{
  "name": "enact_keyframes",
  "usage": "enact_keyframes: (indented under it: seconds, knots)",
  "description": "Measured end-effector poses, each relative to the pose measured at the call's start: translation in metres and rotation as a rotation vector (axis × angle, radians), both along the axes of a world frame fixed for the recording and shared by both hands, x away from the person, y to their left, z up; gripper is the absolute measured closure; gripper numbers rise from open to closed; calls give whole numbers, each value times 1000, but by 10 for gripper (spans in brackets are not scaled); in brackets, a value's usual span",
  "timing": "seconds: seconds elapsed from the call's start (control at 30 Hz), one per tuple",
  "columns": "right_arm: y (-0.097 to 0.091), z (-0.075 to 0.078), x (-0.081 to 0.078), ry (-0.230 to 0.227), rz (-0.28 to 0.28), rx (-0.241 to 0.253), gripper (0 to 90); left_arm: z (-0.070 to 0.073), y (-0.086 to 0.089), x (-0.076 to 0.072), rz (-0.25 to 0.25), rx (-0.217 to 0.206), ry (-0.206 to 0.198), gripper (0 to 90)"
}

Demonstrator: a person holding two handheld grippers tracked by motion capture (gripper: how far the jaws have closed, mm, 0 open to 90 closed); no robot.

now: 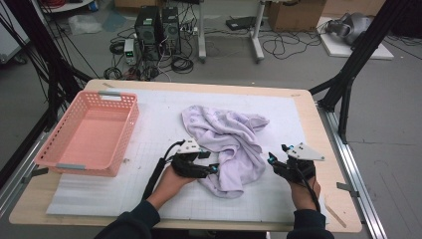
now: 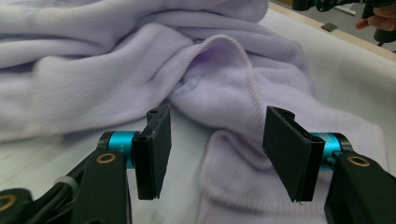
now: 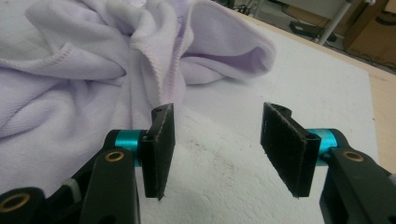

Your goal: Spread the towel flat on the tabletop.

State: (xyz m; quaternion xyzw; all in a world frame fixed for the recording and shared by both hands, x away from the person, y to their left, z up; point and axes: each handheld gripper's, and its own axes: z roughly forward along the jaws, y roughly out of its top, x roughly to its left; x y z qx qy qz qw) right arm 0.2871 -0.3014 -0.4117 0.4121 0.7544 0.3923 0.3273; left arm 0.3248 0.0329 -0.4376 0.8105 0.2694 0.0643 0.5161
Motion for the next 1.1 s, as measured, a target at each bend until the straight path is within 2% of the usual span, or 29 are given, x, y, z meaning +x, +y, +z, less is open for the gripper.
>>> enact_keyframes:
  seconds: [0.13,0.2,0.23,0.33,0.4,0.43,0.47,0.53,0.63,0.73,0.83,0.97,1.07,1.1]
  knots:
    - [-6,-2,-1,7,-7,12,442,-5,-23,5,-24,57,15,435]
    - [-7,-2,-1,6,-8,25,442,-8,-30,7,-34,77,27,484]
    - [-8,-2,-2,8,-8,33,441,-9,-32,8,-44,91,26,535]
    - [-8,-1,-2,3,-8,40,441,-9,-33,7,-42,96,22,798]
    - [-8,-2,-2,5,-8,41,440,-6,-28,8,-39,62,31,827]
    - [-8,-2,-2,8,-6,40,441,-2,-21,9,-17,2,38,828]
    - [-8,-3,-2,12,-4,38,441,2,-14,11,2,-41,44,830]
    - [-7,-3,-2,13,-5,35,441,8,3,15,47,-99,55,834]
    - [-6,-5,0,22,-1,46,443,13,30,22,136,-102,46,840]
    - [-3,-7,1,28,7,42,445,16,58,28,225,-144,38,841]
    - [-1,-8,2,32,10,38,450,17,85,32,318,-162,25,843]
    - [0,-11,4,48,14,38,457,10,120,39,441,-156,43,845]
    - [2,-13,4,64,12,41,458,7,141,41,540,-147,33,846]
    - [3,-13,5,59,18,39,459,6,149,42,571,-129,31,846]
